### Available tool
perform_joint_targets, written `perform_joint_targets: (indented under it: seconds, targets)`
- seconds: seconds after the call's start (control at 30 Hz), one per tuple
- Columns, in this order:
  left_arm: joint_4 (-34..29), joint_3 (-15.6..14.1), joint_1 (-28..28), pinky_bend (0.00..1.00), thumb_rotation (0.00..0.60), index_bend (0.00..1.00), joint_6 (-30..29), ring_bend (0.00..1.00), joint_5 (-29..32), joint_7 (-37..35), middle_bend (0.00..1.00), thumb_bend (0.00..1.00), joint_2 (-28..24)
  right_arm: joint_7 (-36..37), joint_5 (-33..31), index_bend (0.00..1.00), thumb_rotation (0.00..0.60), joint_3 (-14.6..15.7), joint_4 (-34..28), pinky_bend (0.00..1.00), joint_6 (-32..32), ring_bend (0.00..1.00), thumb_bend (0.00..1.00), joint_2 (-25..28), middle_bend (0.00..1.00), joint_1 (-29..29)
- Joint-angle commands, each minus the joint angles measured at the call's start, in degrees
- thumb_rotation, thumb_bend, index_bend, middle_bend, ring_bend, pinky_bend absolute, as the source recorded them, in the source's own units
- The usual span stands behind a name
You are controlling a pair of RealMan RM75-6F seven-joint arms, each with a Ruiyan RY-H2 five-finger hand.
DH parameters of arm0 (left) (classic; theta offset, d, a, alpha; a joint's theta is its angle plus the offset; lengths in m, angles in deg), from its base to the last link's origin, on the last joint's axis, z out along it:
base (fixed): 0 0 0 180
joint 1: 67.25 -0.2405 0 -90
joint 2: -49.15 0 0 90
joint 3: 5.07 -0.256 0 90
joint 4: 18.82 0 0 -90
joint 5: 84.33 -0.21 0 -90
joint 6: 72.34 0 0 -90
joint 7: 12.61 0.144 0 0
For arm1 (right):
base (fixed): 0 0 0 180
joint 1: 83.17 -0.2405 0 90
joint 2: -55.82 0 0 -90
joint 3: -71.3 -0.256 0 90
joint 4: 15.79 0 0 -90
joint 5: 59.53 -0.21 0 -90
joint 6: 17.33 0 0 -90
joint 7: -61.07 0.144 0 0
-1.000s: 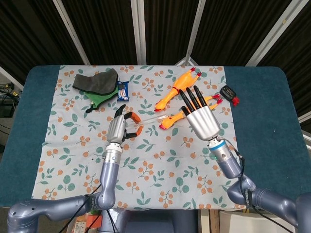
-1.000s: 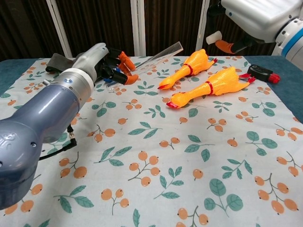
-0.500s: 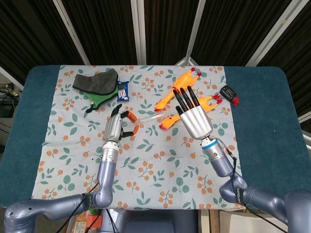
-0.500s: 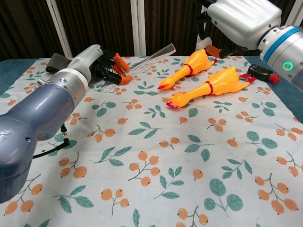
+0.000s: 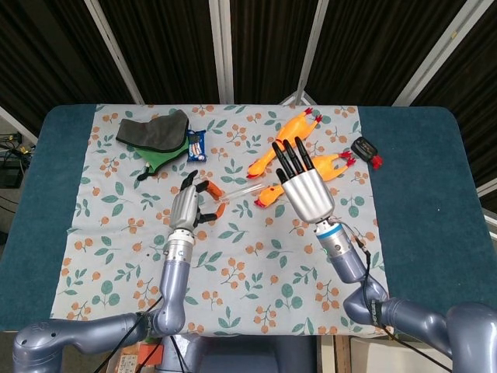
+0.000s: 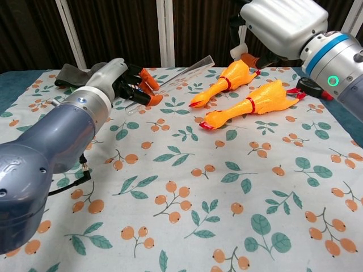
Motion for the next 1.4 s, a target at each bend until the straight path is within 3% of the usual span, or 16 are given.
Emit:
perform_joint_targets:
  seconds: [0.03, 1.4]
  targets:
    - [0.00, 0.16, 0.07, 0.00, 0.600, 0.66, -0.11, 0.04, 0.17, 0.05, 0.51, 0.54, 0.20, -0.10, -0.13, 0.59, 0.600, 0.06, -0.11, 0.00, -0.12, 0.02, 0.43, -0.10, 0.11, 0.06]
    - [0.33, 1.38, 0.82, 0.00, 0.600, 0.66, -0.76, 0.04, 1.62, 0.66, 0.51, 0.54, 3.19, -1.04, -0.99, 0.59, 0.600, 0.98, -0.73, 0.00, -0.32, 0.02, 0.43, -1.36, 0.11, -0.21]
